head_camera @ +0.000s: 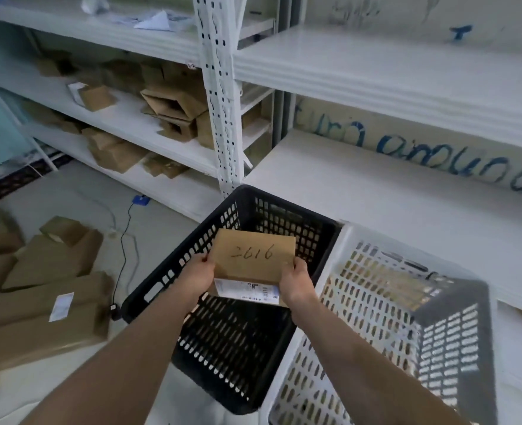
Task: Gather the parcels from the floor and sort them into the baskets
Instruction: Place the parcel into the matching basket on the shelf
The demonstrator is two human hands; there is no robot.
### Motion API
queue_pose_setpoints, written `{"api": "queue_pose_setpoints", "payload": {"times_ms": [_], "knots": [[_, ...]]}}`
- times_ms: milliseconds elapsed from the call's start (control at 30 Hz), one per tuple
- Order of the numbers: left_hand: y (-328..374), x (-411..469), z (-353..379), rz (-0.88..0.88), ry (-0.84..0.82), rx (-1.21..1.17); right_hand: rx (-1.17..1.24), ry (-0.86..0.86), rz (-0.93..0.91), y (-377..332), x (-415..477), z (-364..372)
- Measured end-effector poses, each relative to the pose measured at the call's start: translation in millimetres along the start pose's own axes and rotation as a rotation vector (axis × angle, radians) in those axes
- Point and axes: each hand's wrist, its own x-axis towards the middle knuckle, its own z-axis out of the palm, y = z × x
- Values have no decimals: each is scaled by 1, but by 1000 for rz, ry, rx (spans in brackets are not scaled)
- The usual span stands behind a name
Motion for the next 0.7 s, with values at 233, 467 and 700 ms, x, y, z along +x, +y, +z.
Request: {"api": "queue_pose_setpoints", "payload": {"times_ms": [233,467,700], "knots": [[-1,119,22,-16,-172,191,-111,170,257,25,107,41],[-5,205,47,-23,-267,378,116,242,388,57,183,68],[-21,252,73,-39,-330,395,241,294,428,82,233,77]]}}
